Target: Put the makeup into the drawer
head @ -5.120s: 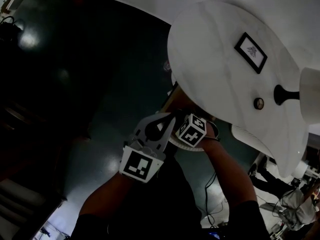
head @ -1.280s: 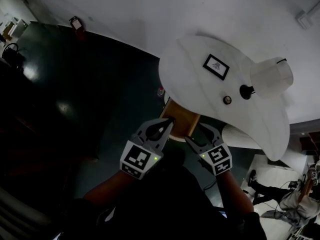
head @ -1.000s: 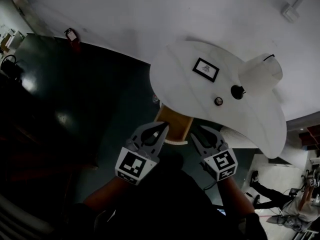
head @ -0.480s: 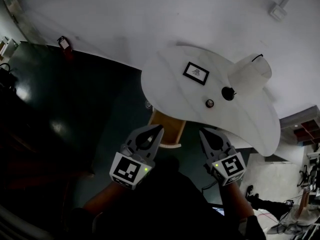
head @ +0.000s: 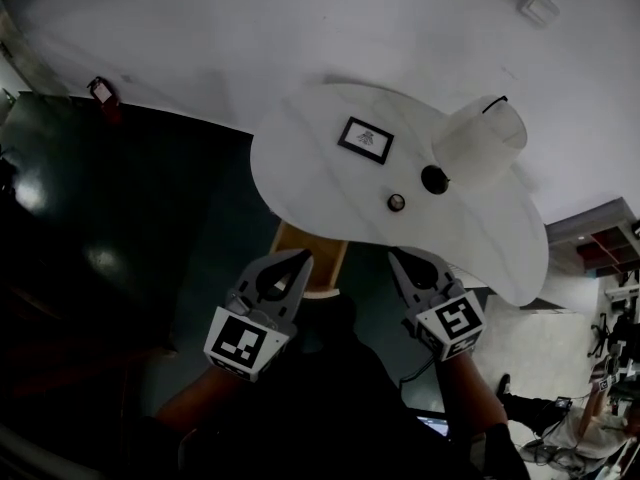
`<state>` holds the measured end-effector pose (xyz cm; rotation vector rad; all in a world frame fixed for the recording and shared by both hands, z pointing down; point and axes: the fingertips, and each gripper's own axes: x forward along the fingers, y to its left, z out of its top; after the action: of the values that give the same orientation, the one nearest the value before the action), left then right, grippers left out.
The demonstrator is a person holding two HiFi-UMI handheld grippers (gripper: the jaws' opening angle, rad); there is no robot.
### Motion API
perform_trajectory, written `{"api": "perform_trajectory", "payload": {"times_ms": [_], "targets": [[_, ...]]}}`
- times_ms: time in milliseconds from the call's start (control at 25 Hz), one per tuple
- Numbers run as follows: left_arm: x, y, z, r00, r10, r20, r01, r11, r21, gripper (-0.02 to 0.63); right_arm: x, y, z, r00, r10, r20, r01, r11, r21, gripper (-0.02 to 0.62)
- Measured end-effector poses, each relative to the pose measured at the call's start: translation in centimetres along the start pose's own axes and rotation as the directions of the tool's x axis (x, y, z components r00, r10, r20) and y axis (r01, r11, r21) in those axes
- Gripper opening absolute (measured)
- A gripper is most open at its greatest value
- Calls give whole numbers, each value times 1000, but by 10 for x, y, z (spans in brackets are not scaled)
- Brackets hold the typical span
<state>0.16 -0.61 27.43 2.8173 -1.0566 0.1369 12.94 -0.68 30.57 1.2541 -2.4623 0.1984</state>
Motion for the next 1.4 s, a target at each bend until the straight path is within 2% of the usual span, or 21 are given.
{"api": "perform_trajectory", "payload": {"times_ms": [400, 560, 760, 1000, 1200, 1400], "targets": [[84, -31, 14, 997, 73, -4, -73, 997, 16, 9, -4, -75, -29, 995, 99, -33, -100, 995, -21, 17], [112, -43, 10, 994, 109, -12, -109, 994, -10, 9, -10, -104, -47, 989, 130, -67, -133, 990, -47, 17], [134, -54, -3, 990, 132, -45, -134, 990, -33, 9, -10, -130, -63, 985, 146, -92, -150, 988, -35, 17], [153, -55, -12, 992, 111, -61, -114, 993, -34, 9, 9, -137, -79, 977, 172, -127, -176, 984, -21, 18], [168, -43, -14, 993, 107, -49, -108, 994, -18, 9, 33, -146, -96, 966, 176, -191, -183, 983, -23, 18], [183, -29, -35, 993, 87, -83, -90, 996, -25, 9, 60, -155, -118, 946, 182, -268, -202, 978, -51, 21]]}}
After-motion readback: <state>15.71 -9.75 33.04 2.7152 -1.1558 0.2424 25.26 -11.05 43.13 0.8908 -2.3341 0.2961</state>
